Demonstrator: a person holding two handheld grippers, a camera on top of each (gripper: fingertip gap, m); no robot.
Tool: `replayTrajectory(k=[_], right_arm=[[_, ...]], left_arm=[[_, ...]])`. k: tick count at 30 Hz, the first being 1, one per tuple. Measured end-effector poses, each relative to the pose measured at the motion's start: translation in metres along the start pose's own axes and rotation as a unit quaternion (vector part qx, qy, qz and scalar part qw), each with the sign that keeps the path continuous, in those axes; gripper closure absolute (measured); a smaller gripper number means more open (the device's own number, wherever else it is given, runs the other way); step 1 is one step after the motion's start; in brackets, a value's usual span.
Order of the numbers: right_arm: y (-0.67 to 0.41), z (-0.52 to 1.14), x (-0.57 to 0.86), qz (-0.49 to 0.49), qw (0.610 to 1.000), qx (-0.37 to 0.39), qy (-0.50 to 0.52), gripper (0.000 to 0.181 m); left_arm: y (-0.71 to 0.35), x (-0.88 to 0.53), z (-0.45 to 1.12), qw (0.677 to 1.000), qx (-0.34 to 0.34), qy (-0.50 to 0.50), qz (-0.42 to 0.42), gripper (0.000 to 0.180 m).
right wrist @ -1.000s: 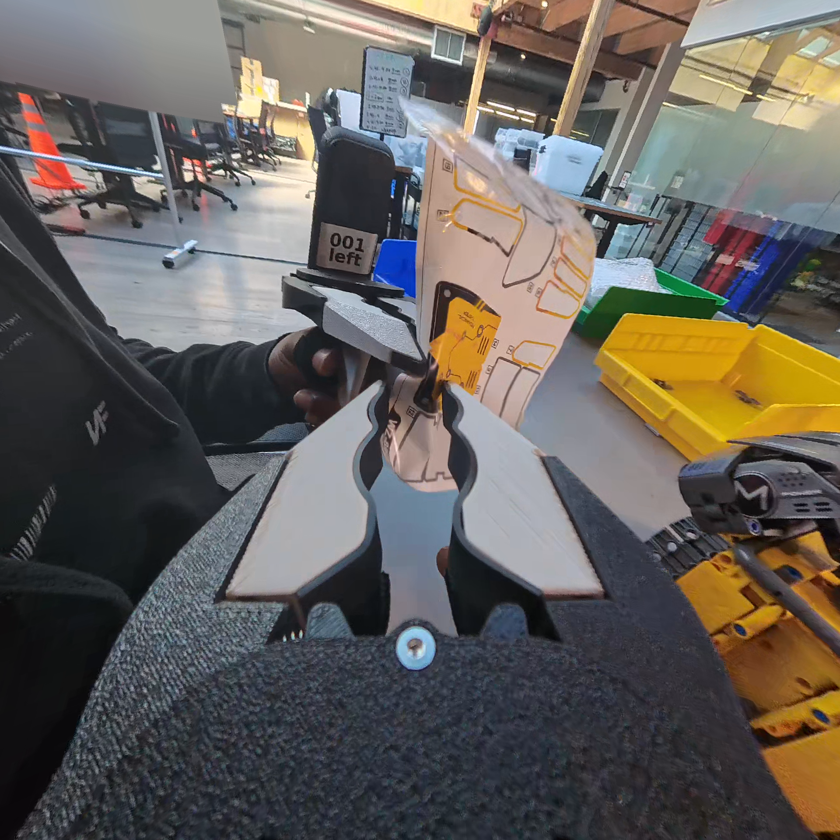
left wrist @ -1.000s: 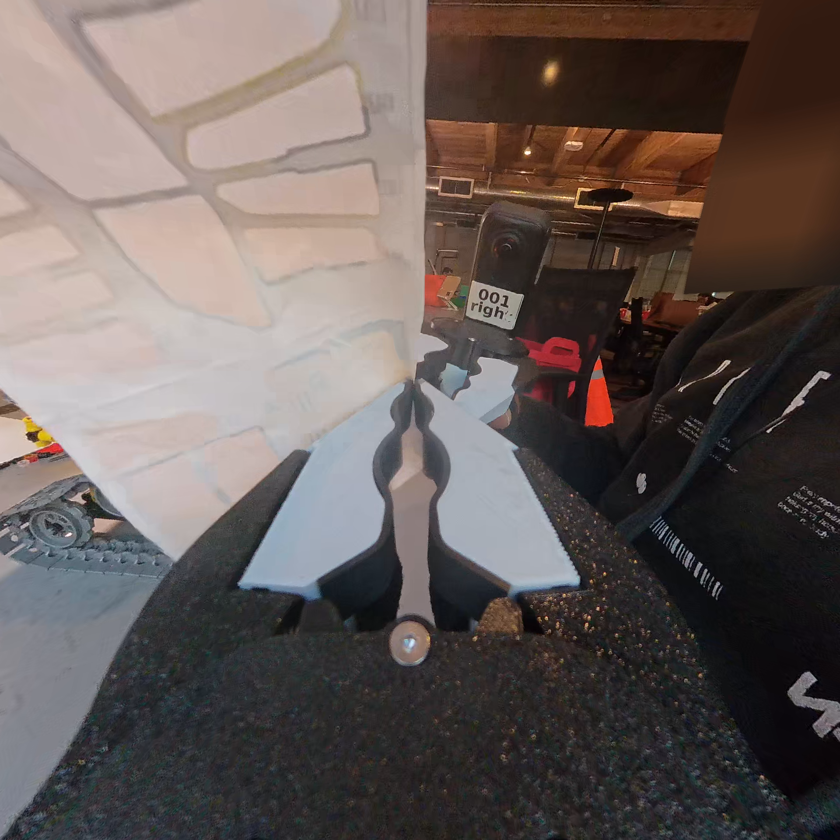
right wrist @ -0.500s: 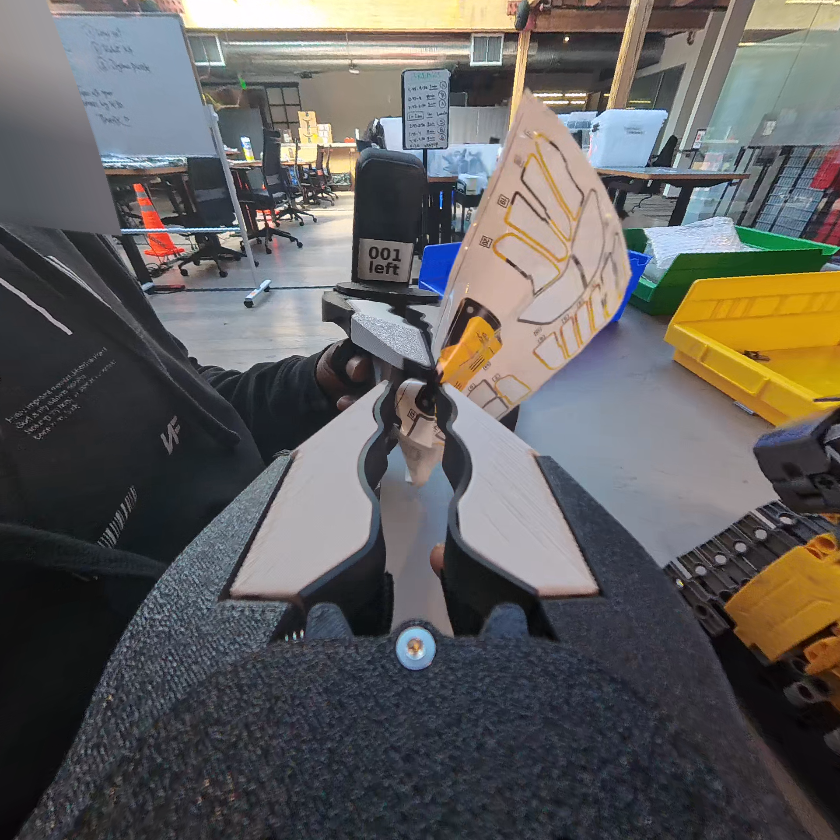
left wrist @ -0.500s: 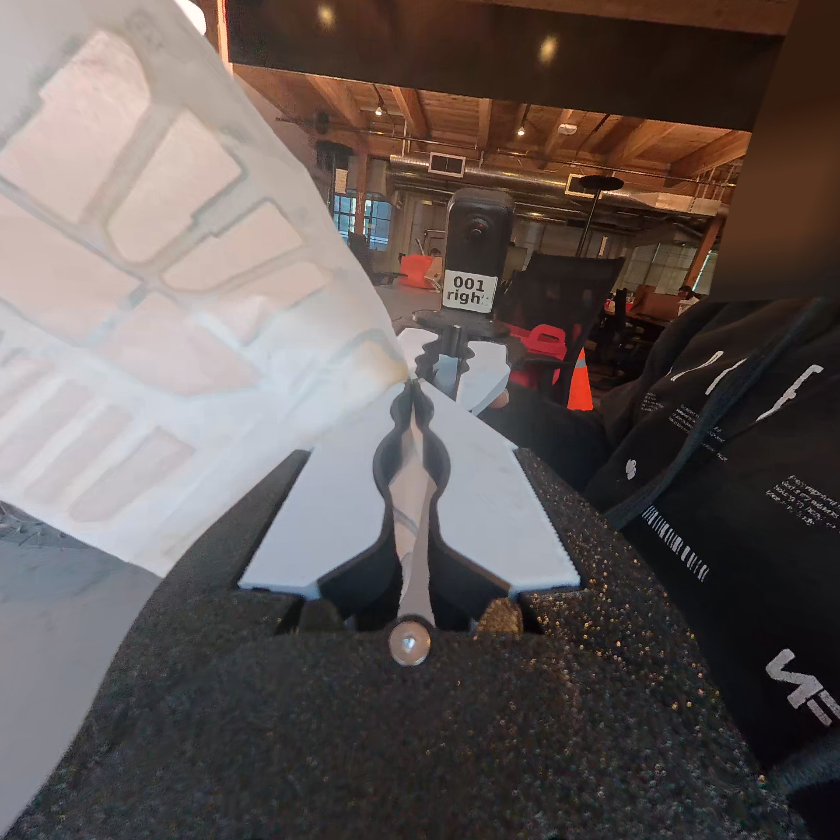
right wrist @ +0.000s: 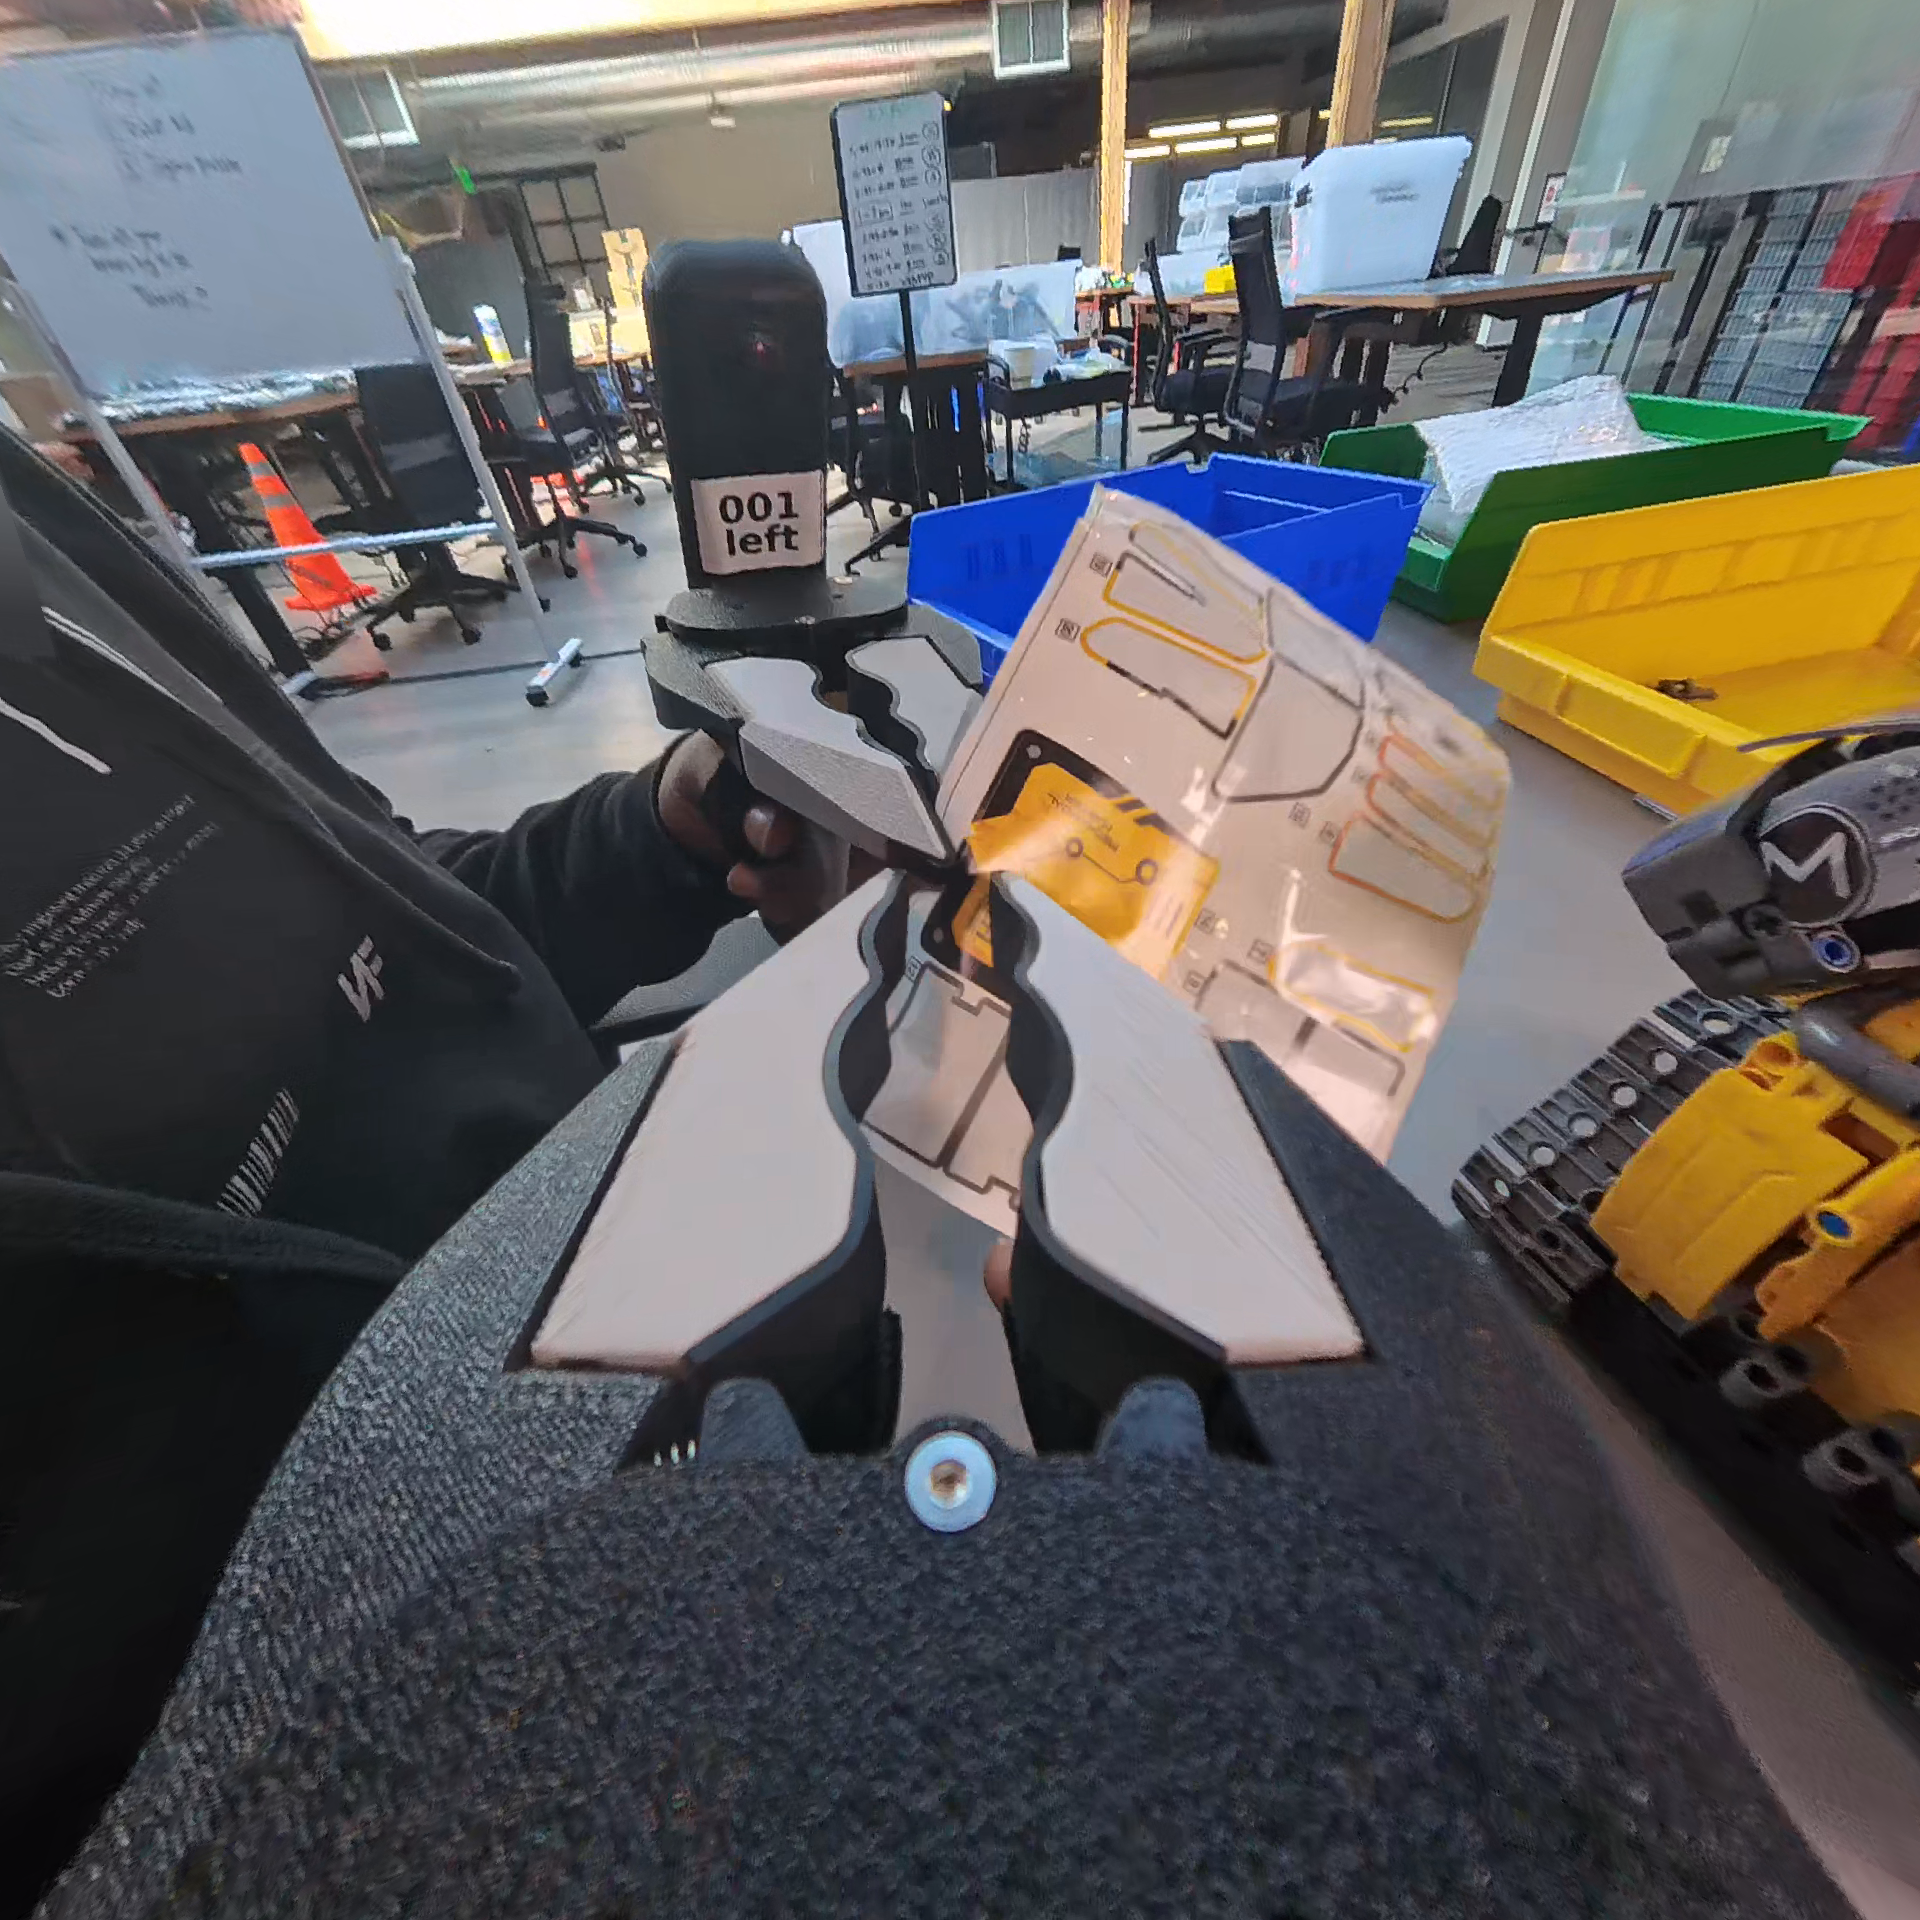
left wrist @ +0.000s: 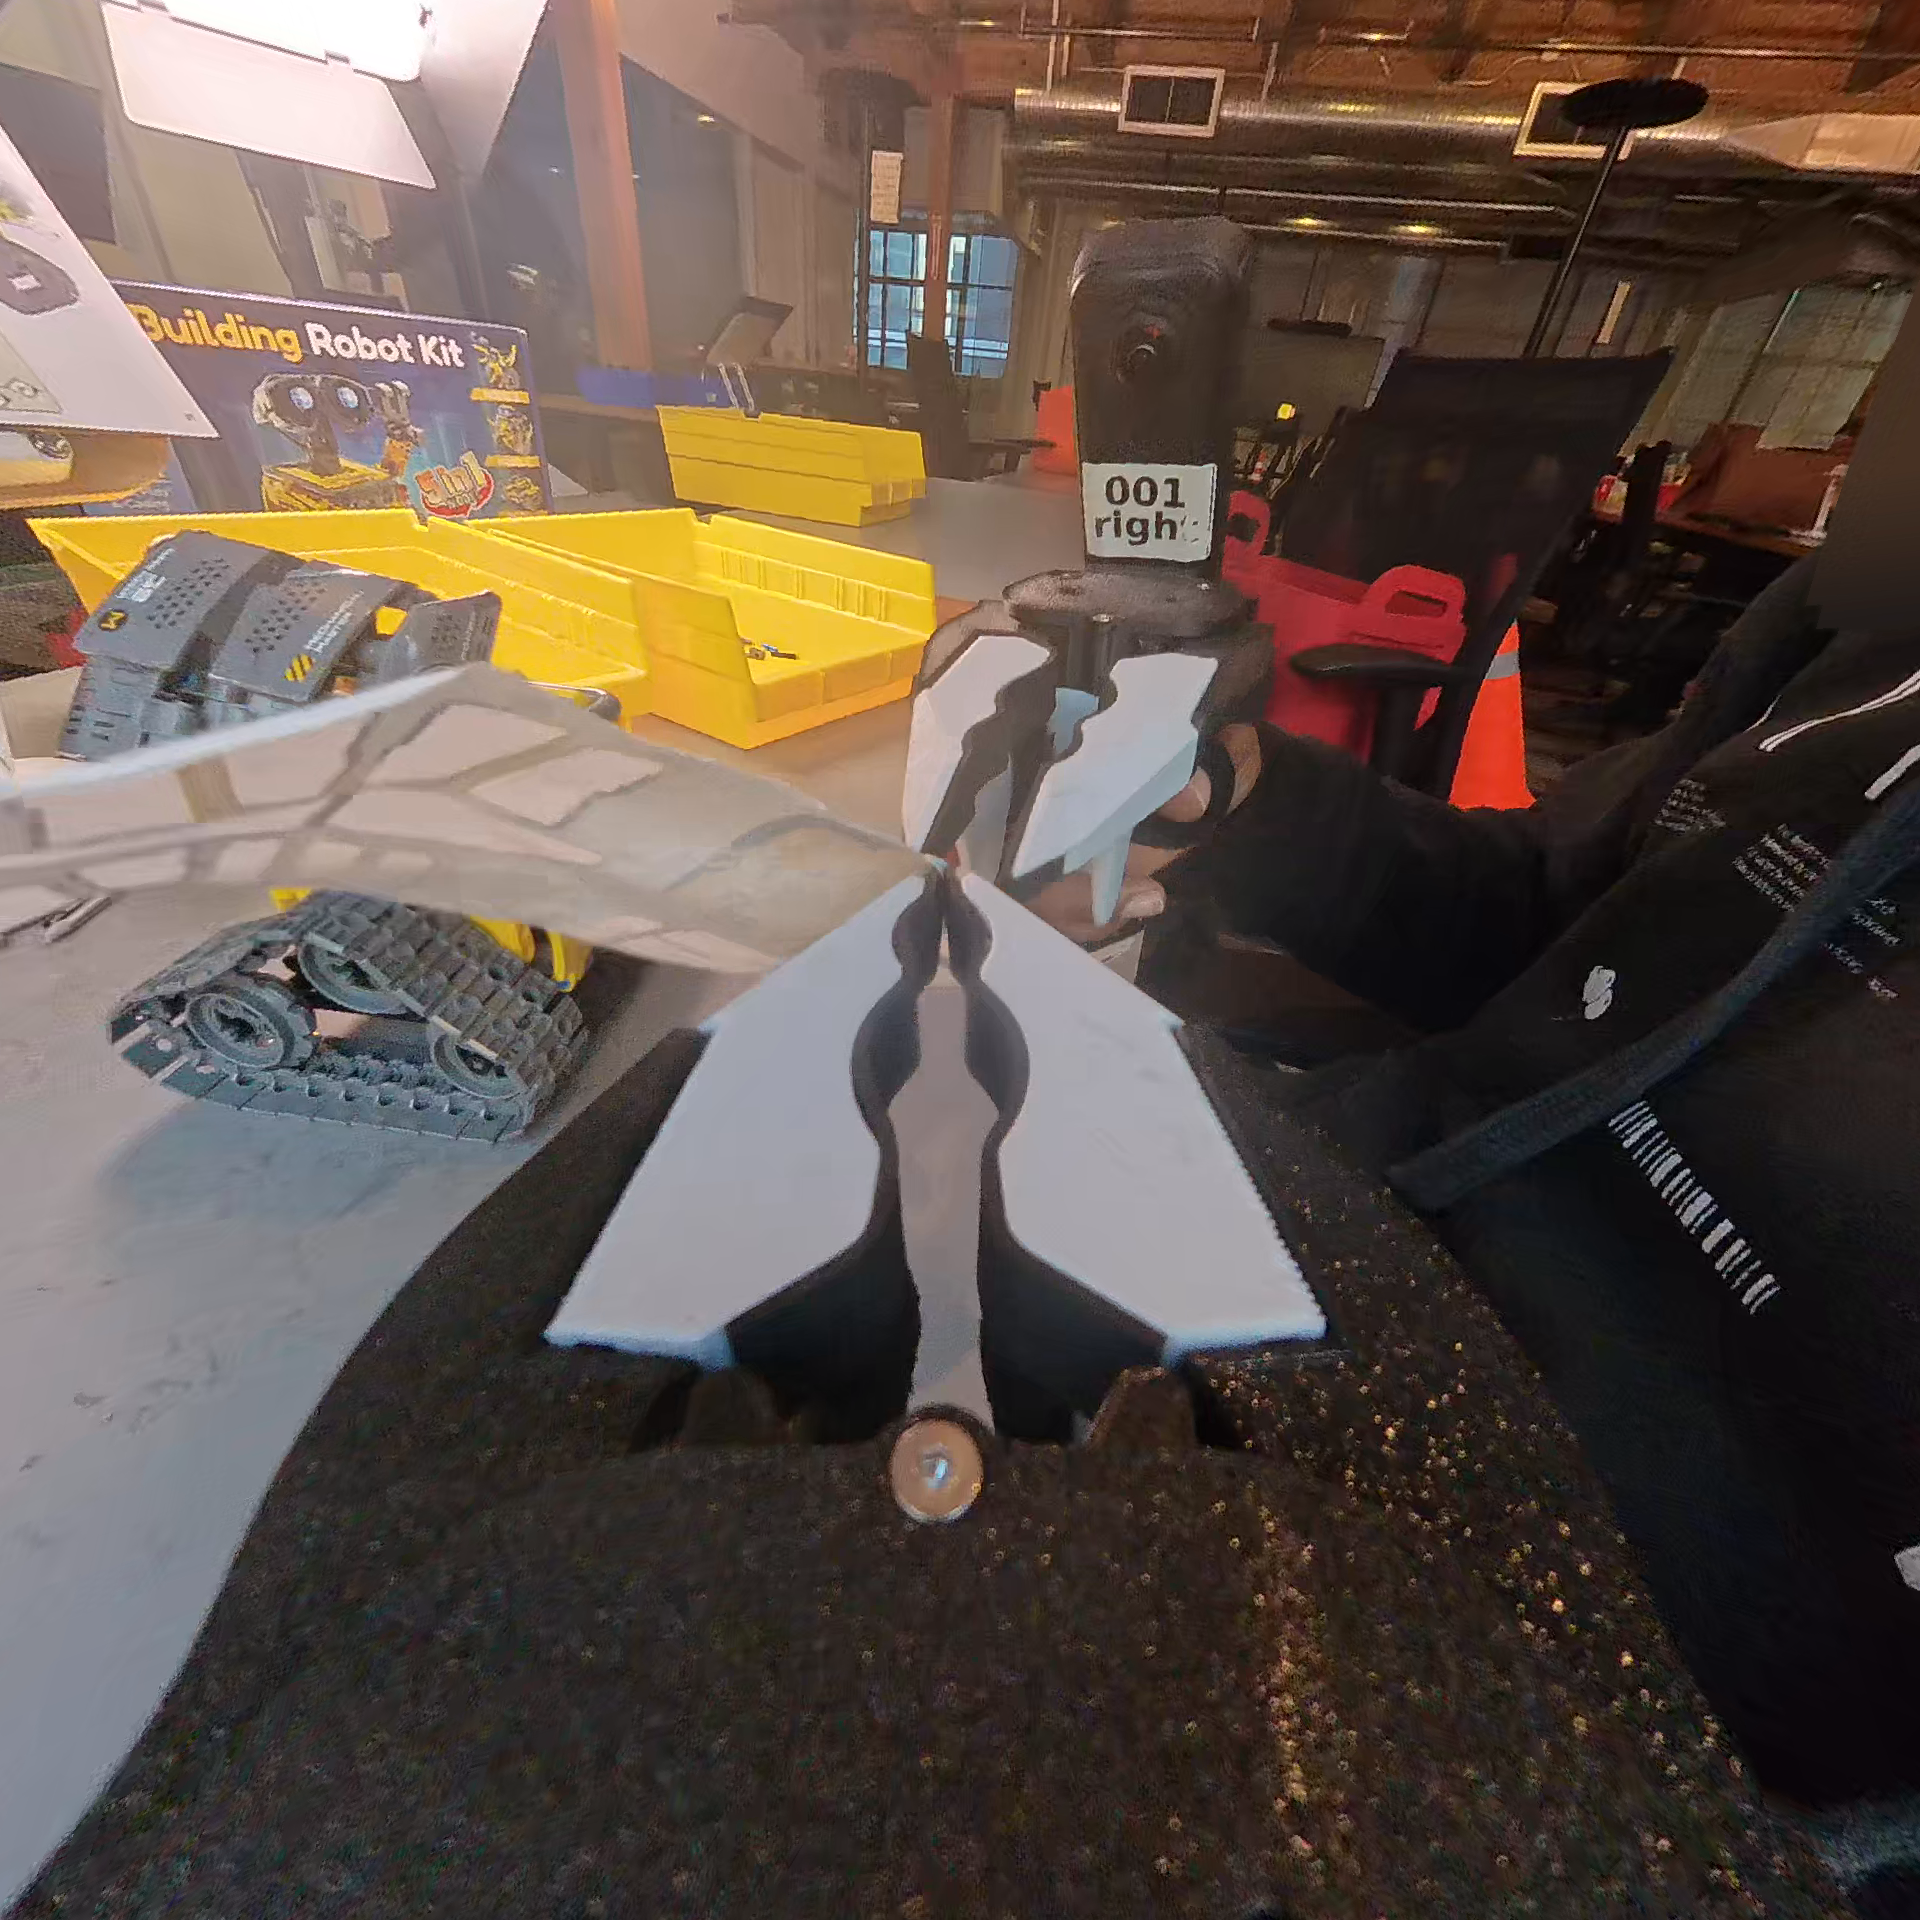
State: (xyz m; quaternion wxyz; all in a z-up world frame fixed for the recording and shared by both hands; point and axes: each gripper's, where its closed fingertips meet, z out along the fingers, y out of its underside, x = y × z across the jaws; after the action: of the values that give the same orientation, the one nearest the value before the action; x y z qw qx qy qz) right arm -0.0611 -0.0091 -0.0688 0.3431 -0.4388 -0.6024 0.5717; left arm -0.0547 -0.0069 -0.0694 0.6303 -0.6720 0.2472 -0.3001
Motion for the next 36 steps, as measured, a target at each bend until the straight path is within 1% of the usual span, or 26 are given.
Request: replayTrajectory(k=[3, 11, 17, 20, 25, 32, 33, 36], right_arm=[[0.003, 0.003, -0.003, 0.008, 1.0, -0.009, -0.014, 0.167], [-0.004, 0.002, -0.012, 0.135, 0.985, 0.046, -0.096, 0.17], [0.0, -0.001, -0.011, 0.171, 0.976, 0.052, -0.124, 0.173], [-0.001, -0.003, -0.009, 0.174, 0.975, 0.053, -0.124, 0.181], [-0.002, -0.003, -0.007, 0.132, 0.986, 0.034, -0.097, 0.181], [0.0, -0.001, 0.002, 0.065, 0.997, -0.007, -0.029, 0.181], [-0.003, -0.001, -0.001, 0.06, 0.998, -0.006, -0.031, 0.175], [-0.007, -0.001, -0.002, 0.056, 0.998, -0.007, -0.024, 0.17]], left_arm=[[0.001, 0.004, 0.002, 1.0, -0.005, 0.002, 0.015, 0.18], [-0.004, 0.013, 0.0, 0.999, 0.007, 0.018, 0.037, 0.18], [-0.001, 0.013, 0.001, 0.998, -0.01, 0.005, 0.061, 0.18], [0.0, 0.013, 0.0, 0.997, -0.014, 0.001, 0.07, 0.18], [-0.002, 0.011, 0.0, 0.997, -0.015, -0.009, 0.077, 0.18], [-0.001, 0.005, -0.001, 0.994, -0.026, -0.036, 0.097, 0.18], [0.0, 0.003, -0.001, 0.993, -0.03, -0.042, 0.102, 0.18], [0.0, 0.004, 0.0, 0.992, -0.033, -0.046, 0.11, 0.18]])
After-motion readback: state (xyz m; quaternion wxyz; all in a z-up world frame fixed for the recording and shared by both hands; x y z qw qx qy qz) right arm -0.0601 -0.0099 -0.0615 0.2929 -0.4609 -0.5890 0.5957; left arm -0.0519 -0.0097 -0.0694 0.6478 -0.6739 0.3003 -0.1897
